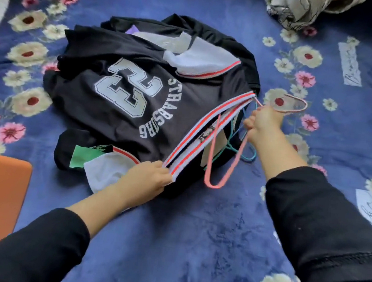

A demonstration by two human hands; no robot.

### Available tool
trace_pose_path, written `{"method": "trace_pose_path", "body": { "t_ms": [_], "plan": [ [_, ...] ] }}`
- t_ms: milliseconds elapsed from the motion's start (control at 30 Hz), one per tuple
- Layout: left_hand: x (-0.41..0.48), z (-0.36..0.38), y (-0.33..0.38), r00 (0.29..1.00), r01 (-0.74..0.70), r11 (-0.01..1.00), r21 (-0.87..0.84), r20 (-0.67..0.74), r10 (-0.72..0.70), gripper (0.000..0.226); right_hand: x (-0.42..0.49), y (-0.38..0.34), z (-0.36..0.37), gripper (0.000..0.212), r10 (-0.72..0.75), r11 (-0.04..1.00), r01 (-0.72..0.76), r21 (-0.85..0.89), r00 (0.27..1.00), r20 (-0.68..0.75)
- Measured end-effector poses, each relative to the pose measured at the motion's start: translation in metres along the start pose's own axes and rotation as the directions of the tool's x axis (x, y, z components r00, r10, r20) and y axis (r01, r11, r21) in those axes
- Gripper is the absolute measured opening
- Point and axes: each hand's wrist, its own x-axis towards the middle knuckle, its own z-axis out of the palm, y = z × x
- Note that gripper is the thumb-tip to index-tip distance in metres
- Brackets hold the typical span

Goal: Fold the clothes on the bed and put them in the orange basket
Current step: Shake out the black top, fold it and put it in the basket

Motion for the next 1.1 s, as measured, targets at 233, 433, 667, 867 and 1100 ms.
{"method": "trace_pose_path", "body": {
  "t_ms": [233,433,667,867,1100],
  "plan": [
    [0.008,-0.014,-0.009,0.828,0.504,0.784,-0.362,-0.057,-0.558,0.027,-0.007,-0.012,-0.067,0.029,-0.08,0.533,0.174,-0.828,0.985,0.155],
    [0.052,-0.017,0.014,0.545,0.684,0.477,-0.552,-0.049,-0.837,0.029,-0.001,-0.035,-0.17,0.053,-0.21,0.178,0.135,-0.975,0.973,0.096],
    [0.062,-0.031,0.025,0.432,0.7,0.301,-0.647,0.049,-0.901,0.032,0.013,-0.023,-0.211,0.05,-0.409,-0.087,-0.105,-0.991,0.911,-0.06],
    [0.054,-0.064,0.036,0.457,0.654,0.225,-0.722,0.139,-0.879,0.03,-0.046,0.082,-0.102,0.091,-0.108,-0.009,0.441,-0.898,0.892,0.439],
    [0.012,-0.16,0.05,0.724,0.469,-0.215,-0.857,0.512,-0.462,0.021,-0.097,0.101,-0.026,0.094,-0.395,0.144,0.525,-0.839,0.808,0.438]
  ]
}}
